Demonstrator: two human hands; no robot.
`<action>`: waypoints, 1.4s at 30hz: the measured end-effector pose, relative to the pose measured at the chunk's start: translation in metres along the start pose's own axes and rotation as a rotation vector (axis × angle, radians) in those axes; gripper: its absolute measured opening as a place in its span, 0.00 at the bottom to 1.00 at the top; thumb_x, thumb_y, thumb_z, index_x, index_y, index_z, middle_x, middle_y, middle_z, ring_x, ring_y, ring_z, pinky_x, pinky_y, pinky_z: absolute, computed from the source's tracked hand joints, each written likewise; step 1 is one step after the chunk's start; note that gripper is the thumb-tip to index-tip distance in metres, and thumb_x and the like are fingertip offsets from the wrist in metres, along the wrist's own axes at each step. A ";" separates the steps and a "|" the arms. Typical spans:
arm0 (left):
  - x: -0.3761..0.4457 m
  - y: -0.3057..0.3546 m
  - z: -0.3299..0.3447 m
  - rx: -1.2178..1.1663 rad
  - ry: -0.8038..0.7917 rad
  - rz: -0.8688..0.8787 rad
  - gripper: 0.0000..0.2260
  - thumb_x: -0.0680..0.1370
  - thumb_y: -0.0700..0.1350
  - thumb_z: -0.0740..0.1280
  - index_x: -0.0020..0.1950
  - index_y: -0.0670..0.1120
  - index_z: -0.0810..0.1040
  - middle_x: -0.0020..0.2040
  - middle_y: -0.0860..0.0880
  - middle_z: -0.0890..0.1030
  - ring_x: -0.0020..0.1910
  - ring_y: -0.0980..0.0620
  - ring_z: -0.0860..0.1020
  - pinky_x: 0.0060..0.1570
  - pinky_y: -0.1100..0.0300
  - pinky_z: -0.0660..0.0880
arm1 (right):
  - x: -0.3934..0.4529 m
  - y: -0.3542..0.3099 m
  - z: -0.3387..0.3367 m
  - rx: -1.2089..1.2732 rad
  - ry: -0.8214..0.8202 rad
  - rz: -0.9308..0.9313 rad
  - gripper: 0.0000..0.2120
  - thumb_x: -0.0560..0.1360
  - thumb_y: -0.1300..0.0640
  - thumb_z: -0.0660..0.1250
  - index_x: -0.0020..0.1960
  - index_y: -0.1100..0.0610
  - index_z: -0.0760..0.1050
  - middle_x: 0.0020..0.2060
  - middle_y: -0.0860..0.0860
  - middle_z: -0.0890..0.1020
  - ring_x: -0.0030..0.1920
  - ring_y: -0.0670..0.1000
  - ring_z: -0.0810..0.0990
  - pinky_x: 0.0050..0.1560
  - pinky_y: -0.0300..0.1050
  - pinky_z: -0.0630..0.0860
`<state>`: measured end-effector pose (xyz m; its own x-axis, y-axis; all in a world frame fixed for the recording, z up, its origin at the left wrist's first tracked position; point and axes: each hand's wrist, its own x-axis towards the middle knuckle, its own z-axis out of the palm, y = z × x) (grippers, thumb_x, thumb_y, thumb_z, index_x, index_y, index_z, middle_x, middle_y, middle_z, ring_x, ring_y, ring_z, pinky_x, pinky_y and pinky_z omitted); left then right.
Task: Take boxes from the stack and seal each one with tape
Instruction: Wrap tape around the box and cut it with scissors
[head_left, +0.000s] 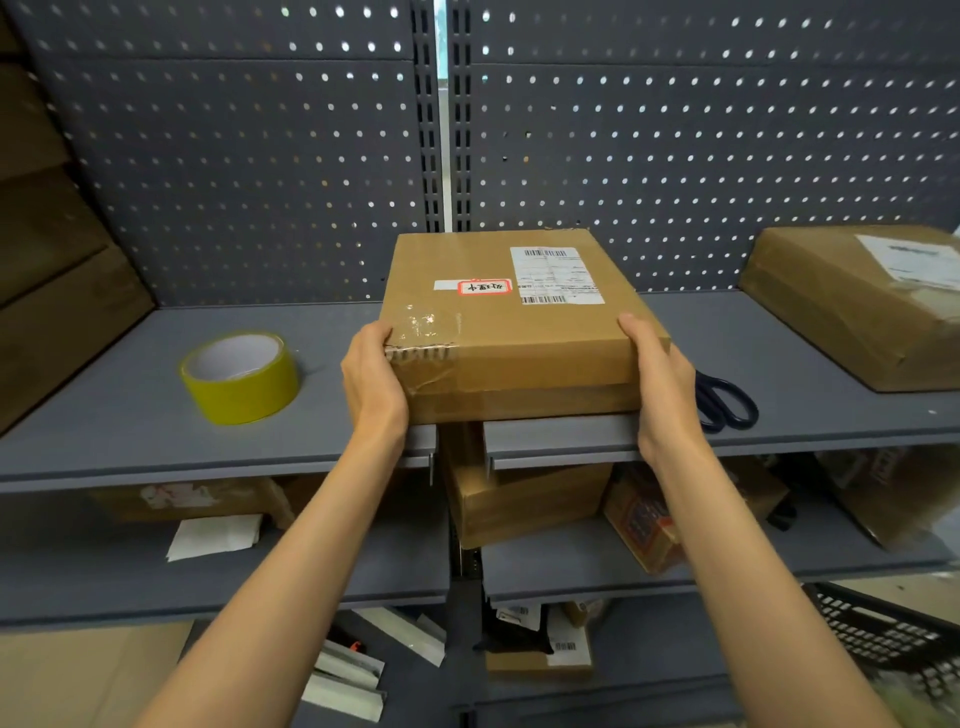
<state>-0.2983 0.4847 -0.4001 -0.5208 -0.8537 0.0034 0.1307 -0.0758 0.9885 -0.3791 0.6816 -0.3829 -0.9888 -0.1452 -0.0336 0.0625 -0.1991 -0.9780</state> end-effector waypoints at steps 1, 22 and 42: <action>-0.001 0.000 0.000 -0.021 0.011 0.018 0.13 0.80 0.51 0.55 0.48 0.48 0.77 0.52 0.45 0.80 0.50 0.51 0.75 0.47 0.57 0.69 | -0.002 -0.002 0.000 0.014 -0.002 0.001 0.14 0.76 0.47 0.66 0.59 0.50 0.72 0.50 0.43 0.78 0.49 0.42 0.77 0.43 0.36 0.71; -0.062 0.054 0.000 -0.325 -0.203 0.040 0.49 0.62 0.64 0.70 0.76 0.60 0.47 0.71 0.55 0.67 0.66 0.54 0.69 0.60 0.44 0.70 | -0.044 -0.011 0.029 0.591 -0.508 0.050 0.47 0.61 0.49 0.79 0.75 0.51 0.60 0.66 0.55 0.75 0.65 0.56 0.75 0.56 0.56 0.77; -0.015 0.080 -0.062 -0.280 -0.461 0.073 0.27 0.72 0.63 0.63 0.65 0.49 0.77 0.61 0.47 0.81 0.59 0.49 0.79 0.58 0.53 0.76 | -0.027 -0.024 -0.001 0.332 -0.294 -0.021 0.24 0.73 0.44 0.63 0.67 0.51 0.72 0.60 0.51 0.80 0.61 0.53 0.77 0.54 0.50 0.78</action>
<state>-0.2277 0.4590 -0.3306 -0.8099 -0.5520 0.1983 0.3670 -0.2132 0.9055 -0.3538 0.6908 -0.3590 -0.9126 -0.3982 0.0923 0.1306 -0.4980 -0.8573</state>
